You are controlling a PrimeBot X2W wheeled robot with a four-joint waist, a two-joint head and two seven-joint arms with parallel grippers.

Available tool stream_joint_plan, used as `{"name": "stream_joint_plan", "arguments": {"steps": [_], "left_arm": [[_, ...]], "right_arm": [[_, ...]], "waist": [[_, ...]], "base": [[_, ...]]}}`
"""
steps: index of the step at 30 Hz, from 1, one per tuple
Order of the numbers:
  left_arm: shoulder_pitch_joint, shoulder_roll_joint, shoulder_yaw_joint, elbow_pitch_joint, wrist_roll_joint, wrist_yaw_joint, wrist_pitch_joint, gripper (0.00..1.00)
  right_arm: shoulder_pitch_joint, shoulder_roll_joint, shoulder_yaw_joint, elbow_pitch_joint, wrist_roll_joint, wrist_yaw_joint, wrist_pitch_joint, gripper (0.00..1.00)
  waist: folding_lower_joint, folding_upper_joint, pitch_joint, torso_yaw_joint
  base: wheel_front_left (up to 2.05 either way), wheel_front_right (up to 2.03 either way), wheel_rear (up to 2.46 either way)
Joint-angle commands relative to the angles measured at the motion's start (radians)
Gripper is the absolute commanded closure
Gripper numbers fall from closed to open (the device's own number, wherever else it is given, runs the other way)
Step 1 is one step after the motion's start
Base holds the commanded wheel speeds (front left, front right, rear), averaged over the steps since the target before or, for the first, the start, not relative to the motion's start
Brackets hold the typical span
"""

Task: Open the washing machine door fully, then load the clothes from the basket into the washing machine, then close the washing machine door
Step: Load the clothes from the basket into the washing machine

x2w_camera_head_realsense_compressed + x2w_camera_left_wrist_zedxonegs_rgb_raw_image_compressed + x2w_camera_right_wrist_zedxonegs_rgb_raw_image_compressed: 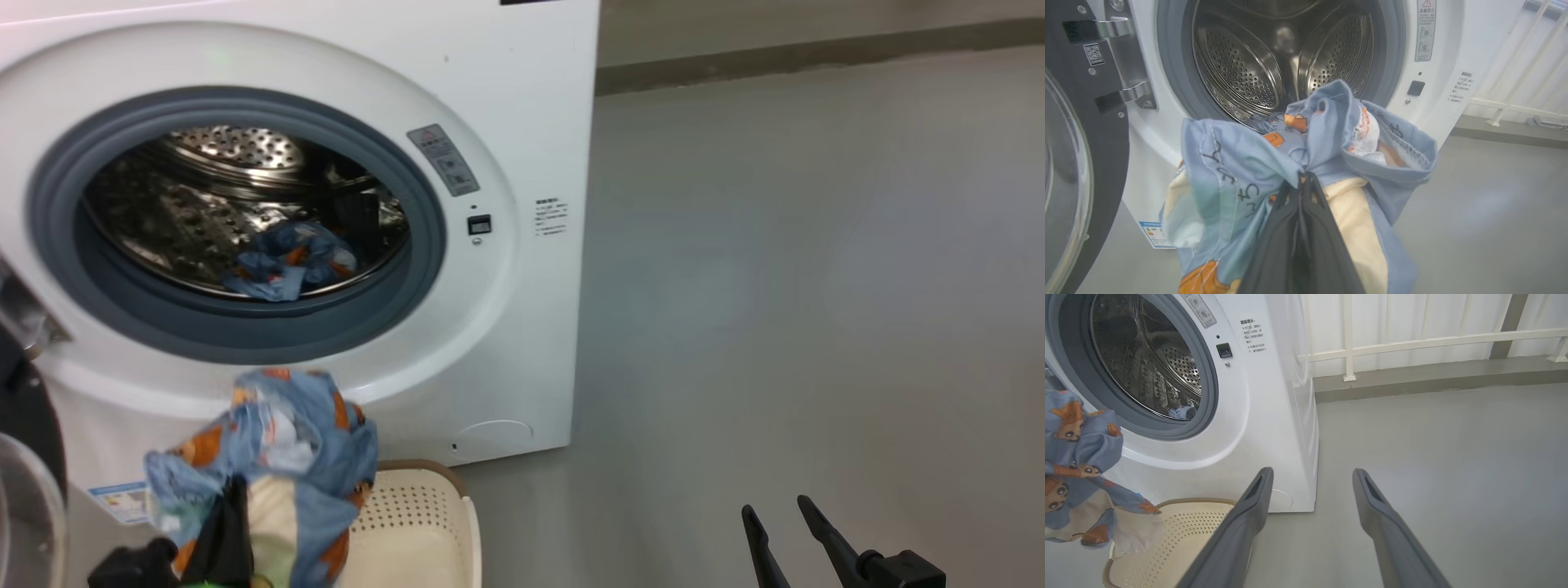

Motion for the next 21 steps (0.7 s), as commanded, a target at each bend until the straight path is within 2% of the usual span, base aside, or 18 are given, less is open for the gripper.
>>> {"name": "stream_joint_plan", "arguments": {"steps": [1,8,21], "left_arm": [[-0.08,0.008,0.046,-0.013,0.013,0.007,-0.011,1.0],[-0.226,0.033,0.108,0.029,-0.015,0.011,-0.011,1.0],[-0.503,0.157,0.235,0.159,-0.029,-0.003,-0.011,1.0]], "right_arm": [[-0.042,-0.009,0.024,-0.029,0.001,0.006,-0.005,0.0],[-0.056,-0.009,0.031,-0.047,0.003,0.006,-0.005,0.0],[-0.115,-0.009,0.073,-0.088,0.025,0.006,-0.005,0.0]], "waist": [[0.0,0.0,0.025,-0.04],[0.0,0.0,0.102,-0.121],[0.0,0.0,0.28,-0.246]], "base": [[0.0,0.0,0.0],[0.0,0.0,0.0],[0.0,0.0,0.0]]}}
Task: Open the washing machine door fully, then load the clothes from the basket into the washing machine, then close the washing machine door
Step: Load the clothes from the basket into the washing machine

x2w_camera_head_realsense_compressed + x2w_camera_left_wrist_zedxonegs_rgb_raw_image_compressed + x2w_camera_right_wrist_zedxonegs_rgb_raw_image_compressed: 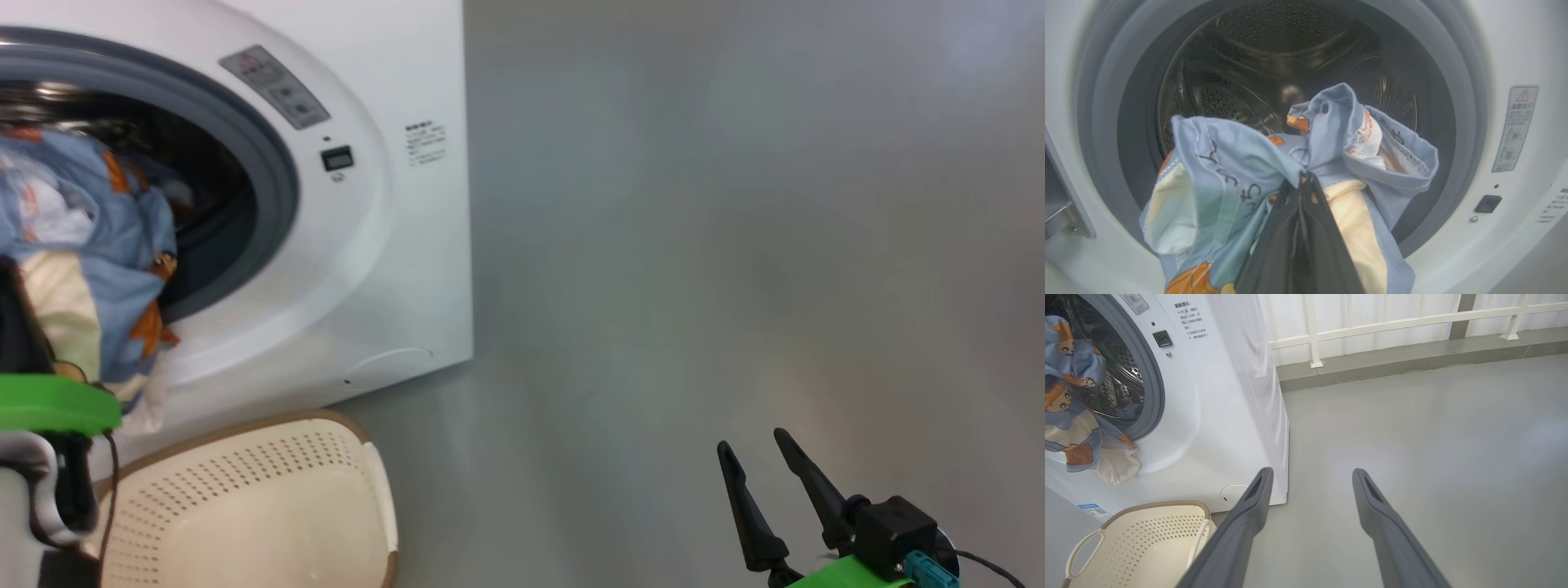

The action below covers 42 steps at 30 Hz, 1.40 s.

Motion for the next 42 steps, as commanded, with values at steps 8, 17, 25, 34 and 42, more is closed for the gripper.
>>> {"name": "stream_joint_plan", "arguments": {"steps": [8,17,25,34,42], "left_arm": [[-0.185,0.095,0.061,0.115,0.041,-0.012,-0.007,1.0],[-0.343,0.163,0.094,0.258,0.072,-0.033,-0.007,1.0],[-0.481,0.247,0.087,0.338,0.109,-0.052,-0.007,1.0],[-0.698,0.327,0.058,0.367,0.131,-0.067,-0.007,1.0],[-0.811,0.338,0.025,0.35,0.14,-0.071,-0.007,1.0]], "right_arm": [[-0.06,-0.009,0.053,-0.049,0.016,0.006,-0.005,0.0],[-0.084,-0.009,0.086,-0.069,0.029,0.006,-0.005,0.0],[-0.089,-0.009,0.106,-0.096,0.04,0.006,-0.005,0.0],[-0.067,-0.009,0.119,-0.124,0.057,0.006,-0.005,0.0],[-0.073,-0.009,0.144,-0.146,0.078,0.006,-0.005,0.0]], "waist": [[0.0,0.0,0.163,-0.095],[0.0,0.0,0.278,-0.118],[0.0,0.0,0.358,-0.152],[0.0,0.0,0.463,-0.184],[0.0,0.0,0.513,-0.207]], "base": [[0.0,0.0,0.0],[0.0,0.0,0.0],[0.0,0.0,0.0],[0.0,0.0,0.0],[0.0,0.0,0.0]]}}
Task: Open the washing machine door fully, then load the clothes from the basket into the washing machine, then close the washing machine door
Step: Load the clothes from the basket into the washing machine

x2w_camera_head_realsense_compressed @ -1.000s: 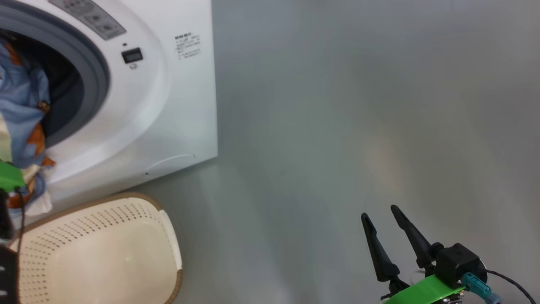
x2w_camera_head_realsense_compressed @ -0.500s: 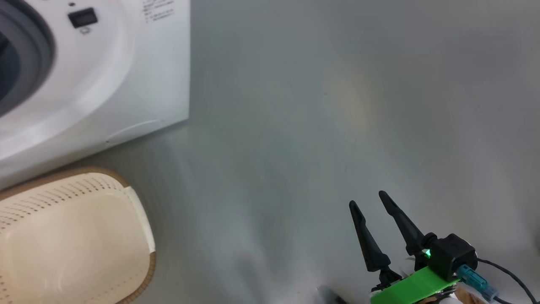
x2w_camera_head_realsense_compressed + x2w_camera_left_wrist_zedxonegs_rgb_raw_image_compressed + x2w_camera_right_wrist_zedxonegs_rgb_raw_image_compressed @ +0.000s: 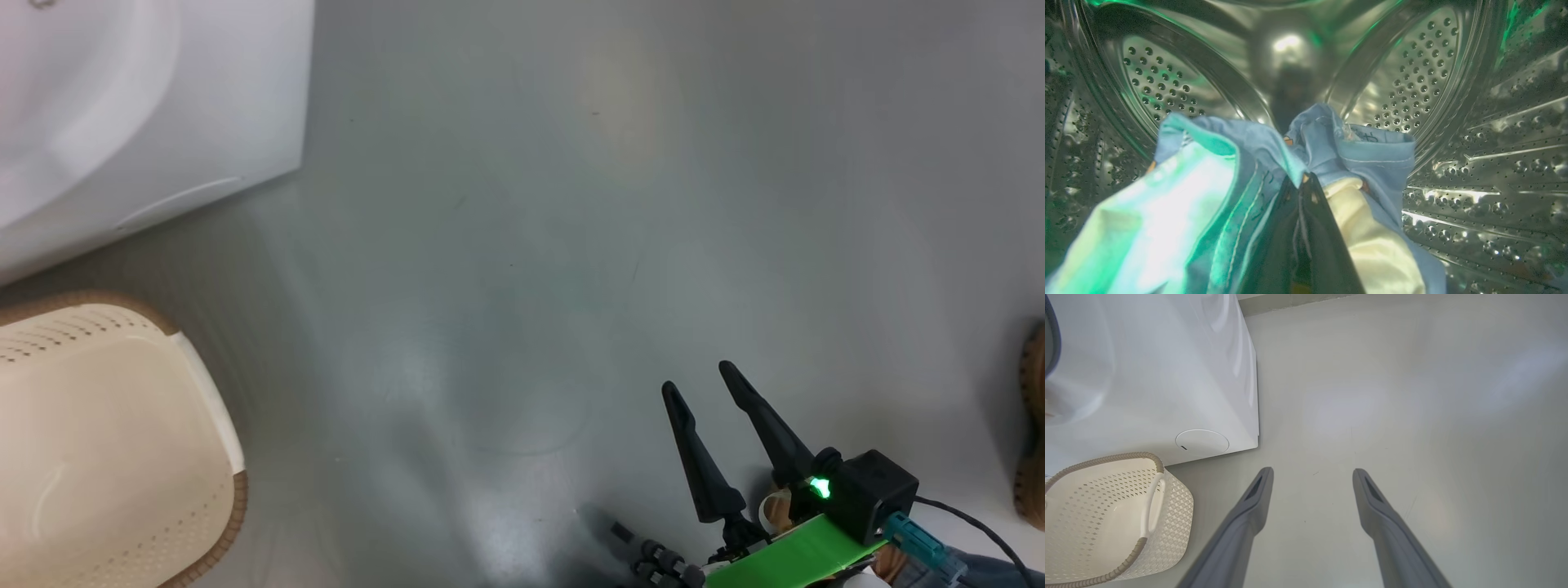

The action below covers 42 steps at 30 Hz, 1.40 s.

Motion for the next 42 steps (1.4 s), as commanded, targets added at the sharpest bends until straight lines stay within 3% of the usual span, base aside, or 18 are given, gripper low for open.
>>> {"name": "stream_joint_plan", "arguments": {"steps": [1,10,20,22,23,24,42], "left_arm": [[-0.025,0.06,0.01,-0.039,0.004,-0.001,-0.005,1.0],[-0.046,0.06,0.063,-0.168,0.042,0.002,-0.005,1.0],[-0.036,0.049,0.0,0.013,0.096,0.013,-0.001,0.97],[-0.049,0.038,-0.003,0.043,0.097,0.028,-0.002,0.64],[-0.056,0.032,-0.019,0.065,0.112,0.04,-0.003,0.2],[-0.056,0.027,-0.024,0.079,0.115,0.043,-0.003,0.0],[-0.009,-0.067,-0.065,0.143,0.132,0.106,-0.005,0.0]], "right_arm": [[0.01,-0.013,0.02,-0.023,0.012,0.006,-0.005,0.0],[0.014,-0.013,0.02,-0.022,0.037,0.006,-0.005,0.0],[0.007,-0.013,0.02,-0.008,0.042,0.006,-0.005,0.0],[0.004,-0.013,0.018,-0.004,0.041,0.006,-0.005,0.0],[-0.001,-0.013,0.018,0.003,0.039,0.006,-0.005,0.0],[-0.003,-0.013,0.02,0.007,0.038,0.006,-0.005,0.0],[-0.025,-0.013,0.009,0.047,0.013,0.006,-0.005,0.0]], "waist": [[0.0,-0.0001,0.024,-0.019],[0.0,-0.0001,0.045,-0.028],[0.0,-0.0001,0.025,-0.005],[0.0,-0.0001,0.019,0.007],[0.0,-0.0001,0.012,0.018],[0.0,-0.0001,0.006,0.023],[0.0,-0.0001,-0.085,0.097]], "base": [[0.0,0.0,0.0],[0.0,0.0,0.0],[0.0,0.0,0.0],[0.0,0.0,0.0],[0.0,0.0,0.0],[0.0,0.0,0.0],[0.0,0.0,0.0]]}}
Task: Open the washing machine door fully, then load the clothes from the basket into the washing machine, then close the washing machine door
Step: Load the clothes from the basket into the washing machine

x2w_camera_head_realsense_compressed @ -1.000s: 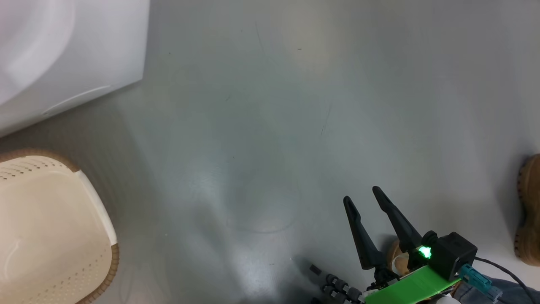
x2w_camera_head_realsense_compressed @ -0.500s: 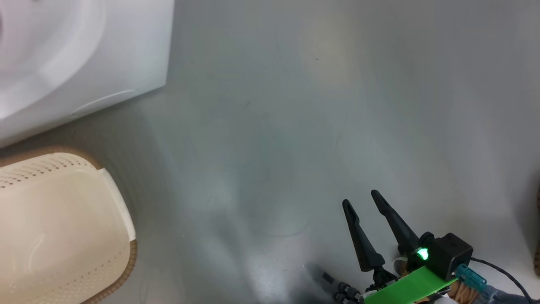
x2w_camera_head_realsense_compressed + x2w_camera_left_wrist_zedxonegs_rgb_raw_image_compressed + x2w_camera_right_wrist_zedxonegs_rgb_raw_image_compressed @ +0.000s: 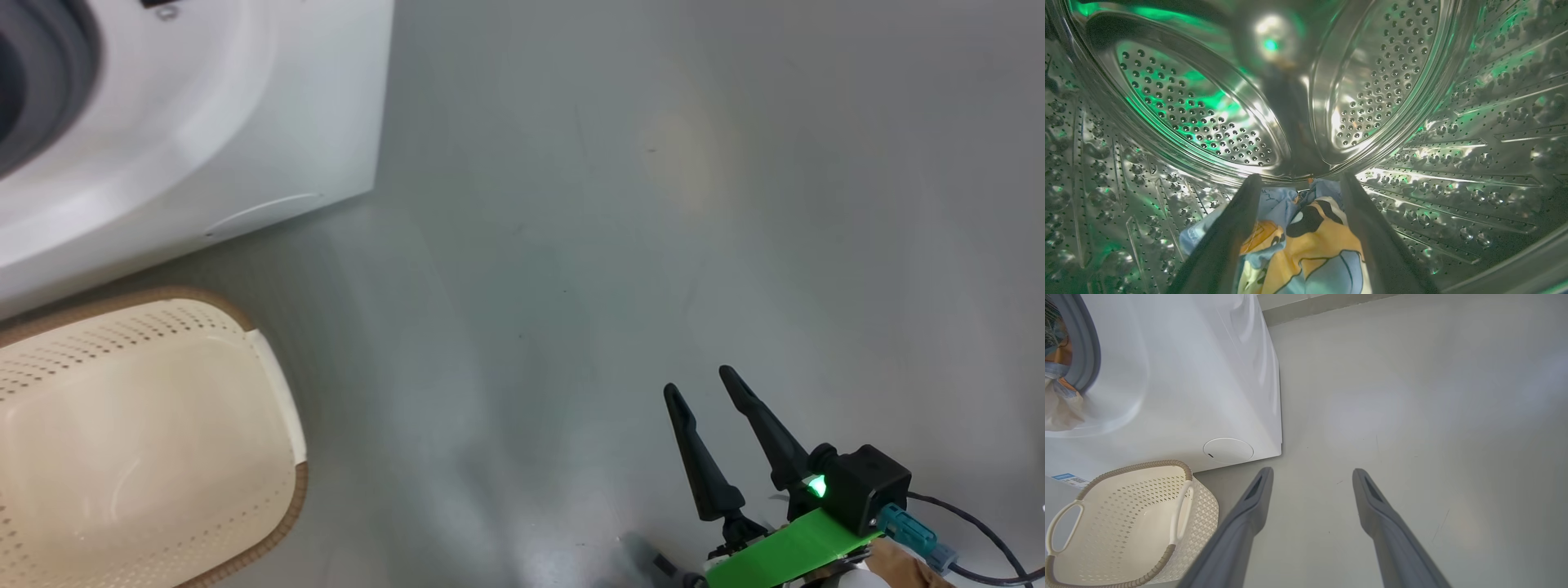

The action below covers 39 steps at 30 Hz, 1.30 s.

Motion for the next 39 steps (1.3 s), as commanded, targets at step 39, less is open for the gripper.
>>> {"name": "stream_joint_plan", "arguments": {"steps": [39], "left_arm": [[0.619,-0.193,-0.032,-0.473,-0.112,-0.066,-0.005,0.0]], "right_arm": [[-0.074,-0.013,-0.074,0.046,-0.11,0.006,-0.005,0.0]], "waist": [[0.0,-0.0001,-0.12,0.287]], "base": [[0.0,0.0,0.0]]}}
